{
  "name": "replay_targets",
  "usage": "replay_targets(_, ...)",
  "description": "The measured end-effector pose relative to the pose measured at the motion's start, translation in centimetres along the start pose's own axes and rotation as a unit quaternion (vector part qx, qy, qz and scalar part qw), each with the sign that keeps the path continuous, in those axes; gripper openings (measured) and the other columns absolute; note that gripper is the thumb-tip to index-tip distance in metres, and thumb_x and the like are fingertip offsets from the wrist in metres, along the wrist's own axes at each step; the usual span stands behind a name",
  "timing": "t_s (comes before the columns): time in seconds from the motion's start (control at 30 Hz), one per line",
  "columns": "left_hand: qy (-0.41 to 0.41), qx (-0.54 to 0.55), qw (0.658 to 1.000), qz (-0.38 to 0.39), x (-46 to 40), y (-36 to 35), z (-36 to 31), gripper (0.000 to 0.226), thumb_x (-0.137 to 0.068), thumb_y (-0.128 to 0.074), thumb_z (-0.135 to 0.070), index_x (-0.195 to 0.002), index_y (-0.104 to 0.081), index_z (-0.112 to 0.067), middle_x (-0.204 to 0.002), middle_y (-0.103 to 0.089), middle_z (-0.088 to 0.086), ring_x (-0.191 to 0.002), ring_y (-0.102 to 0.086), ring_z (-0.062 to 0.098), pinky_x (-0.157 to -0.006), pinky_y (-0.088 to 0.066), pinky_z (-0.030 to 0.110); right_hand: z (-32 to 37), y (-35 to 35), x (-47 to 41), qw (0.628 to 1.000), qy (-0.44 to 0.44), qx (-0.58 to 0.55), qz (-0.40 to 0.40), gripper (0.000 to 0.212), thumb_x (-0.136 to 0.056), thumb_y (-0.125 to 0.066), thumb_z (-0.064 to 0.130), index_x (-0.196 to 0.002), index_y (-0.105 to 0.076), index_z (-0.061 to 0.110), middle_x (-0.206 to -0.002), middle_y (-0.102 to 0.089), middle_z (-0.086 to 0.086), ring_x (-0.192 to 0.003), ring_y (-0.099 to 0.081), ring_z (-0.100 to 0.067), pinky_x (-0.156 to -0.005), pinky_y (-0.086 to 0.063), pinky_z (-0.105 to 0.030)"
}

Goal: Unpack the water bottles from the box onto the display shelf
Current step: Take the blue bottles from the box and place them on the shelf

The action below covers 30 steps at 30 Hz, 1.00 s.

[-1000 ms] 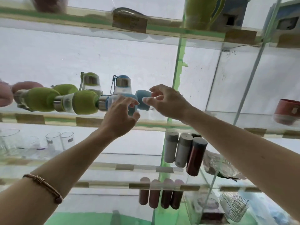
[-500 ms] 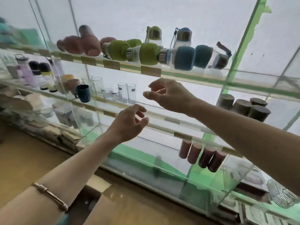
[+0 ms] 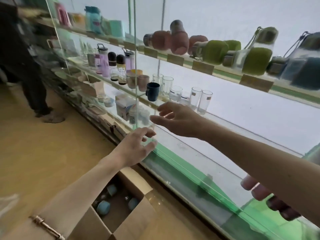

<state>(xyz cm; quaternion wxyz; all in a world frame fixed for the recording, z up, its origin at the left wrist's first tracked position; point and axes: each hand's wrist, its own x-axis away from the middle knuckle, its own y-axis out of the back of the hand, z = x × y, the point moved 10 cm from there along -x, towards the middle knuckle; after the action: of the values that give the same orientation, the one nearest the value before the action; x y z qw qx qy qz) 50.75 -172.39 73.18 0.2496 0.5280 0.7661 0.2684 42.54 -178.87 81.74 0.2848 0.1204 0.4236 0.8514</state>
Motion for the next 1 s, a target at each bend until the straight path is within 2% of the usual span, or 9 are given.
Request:
replay_targets(0.1, 0.033, 0.0, 0.999, -0.001, -0.1, 2.4, 5.1, 0.034, -0.091, -0.058, -0.034, -0.123, -0.054, -0.023, -0.118, -0.054, -0.008, -0.105, -0.054, 0.009, -0.089, -0.041, 0.022, 1.8, -3.8, -3.8, 1.0, 0.005, 0.01, 0.021, 0.057, -0.086, -0.057, 0.054, -0.131, -0.051, 0.019, -0.124, -0.059, 0.002, -0.109, -0.057, -0.015, -0.095, -0.049, -0.037)
replay_targets(0.27, 0.116, 0.002, 0.993, 0.003, 0.5, 4.0, 15.2, 0.026, -0.091, -0.058, -0.029, -0.116, -0.057, -0.023, -0.114, -0.054, -0.004, -0.098, -0.054, 0.01, -0.082, -0.039, 0.018, 3.9, -11.6, -9.1, 0.997, 0.008, 0.018, 0.078, 0.057, -0.087, -0.056, 0.056, -0.132, -0.049, 0.02, -0.12, -0.058, 0.003, -0.107, -0.057, -0.014, -0.091, -0.049, -0.031)
replay_targets(0.4, 0.187, 0.009, 0.982, 0.007, 1.6, 3.0, 23.5, 0.019, -0.09, -0.059, -0.02, -0.11, -0.058, -0.019, -0.108, -0.053, 0.0, -0.09, -0.053, 0.01, -0.08, -0.04, 0.018, 3.2, -18.3, -12.2, 0.99, -0.005, 0.028, 0.141, 0.061, -0.088, -0.053, 0.058, -0.134, -0.047, 0.018, -0.119, -0.059, 0.0, -0.104, -0.057, -0.015, -0.09, -0.05, -0.033)
replay_targets(0.47, 0.204, 0.005, 0.979, 0.009, 1.9, 2.0, 26.6, 0.021, -0.09, -0.059, -0.016, -0.111, -0.059, -0.015, -0.106, -0.053, 0.0, -0.087, -0.05, 0.01, -0.076, -0.042, 0.01, 2.1, -21.5, -13.5, 0.983, -0.012, 0.032, 0.182, 0.061, -0.089, -0.051, 0.058, -0.134, -0.046, 0.018, -0.121, -0.058, 0.001, -0.103, -0.056, -0.013, -0.087, -0.049, -0.029)
replay_targets(0.53, 0.223, 0.001, 0.975, 0.021, 1.8, 1.2, 29.2, 0.025, -0.091, -0.058, -0.017, -0.115, -0.058, -0.014, -0.107, -0.052, -0.001, -0.088, -0.05, 0.01, -0.071, -0.037, 0.005, 0.9, -24.1, -15.2, 0.977, -0.023, 0.029, 0.211, 0.06, -0.089, -0.051, 0.058, -0.134, -0.046, 0.019, -0.124, -0.057, 0.001, -0.105, -0.054, -0.013, -0.087, -0.046, -0.026)
replay_targets(0.67, 0.269, -0.001, 0.963, 0.022, 0.3, 1.0, 34.5, 0.027, -0.092, -0.056, -0.022, -0.118, -0.056, -0.018, -0.106, -0.048, -0.006, -0.09, -0.049, 0.009, -0.083, -0.036, 0.017, -1.2, -28.1, -19.7, 0.968, -0.035, 0.012, 0.247, 0.063, -0.088, -0.052, 0.06, -0.136, -0.045, 0.019, -0.126, -0.056, 0.001, -0.111, -0.054, -0.014, -0.091, -0.045, -0.027)
replay_targets(0.87, 0.344, 0.0, 0.939, -0.022, -2.0, 1.7, 41.9, 0.025, -0.092, -0.054, -0.018, -0.117, -0.056, -0.017, -0.108, -0.048, -0.003, -0.092, -0.049, 0.011, -0.086, -0.038, 0.02, -4.3, -34.1, -27.3, 0.951, -0.044, 0.001, 0.305, 0.062, -0.089, -0.051, 0.058, -0.136, -0.044, 0.018, -0.127, -0.055, 0.0, -0.113, -0.054, -0.016, -0.091, -0.045, -0.028)
replay_targets(0.93, 0.371, -0.01, 0.928, -0.012, -2.1, 1.2, 44.5, 0.027, -0.093, -0.053, -0.019, -0.12, -0.054, -0.018, -0.108, -0.047, -0.004, -0.093, -0.05, 0.012, -0.086, -0.037, 0.02, -6.0, -36.3, -28.9, 0.944, -0.062, -0.005, 0.324, 0.061, -0.09, -0.051, 0.056, -0.136, -0.044, 0.017, -0.126, -0.055, -0.001, -0.112, -0.054, -0.017, -0.089, -0.045, -0.028)
replay_targets(1.0, 0.393, -0.023, 0.919, 0.03, -1.9, -0.3, 47.0, 0.03, -0.094, -0.05, -0.021, -0.124, -0.052, -0.018, -0.113, -0.047, -0.004, -0.1, -0.053, 0.014, -0.089, -0.039, 0.022, -8.0, -38.6, -29.7, 0.938, -0.082, -0.006, 0.338, 0.059, -0.091, -0.051, 0.054, -0.135, -0.045, 0.015, -0.124, -0.058, -0.003, -0.111, -0.055, -0.018, -0.089, -0.046, -0.029)
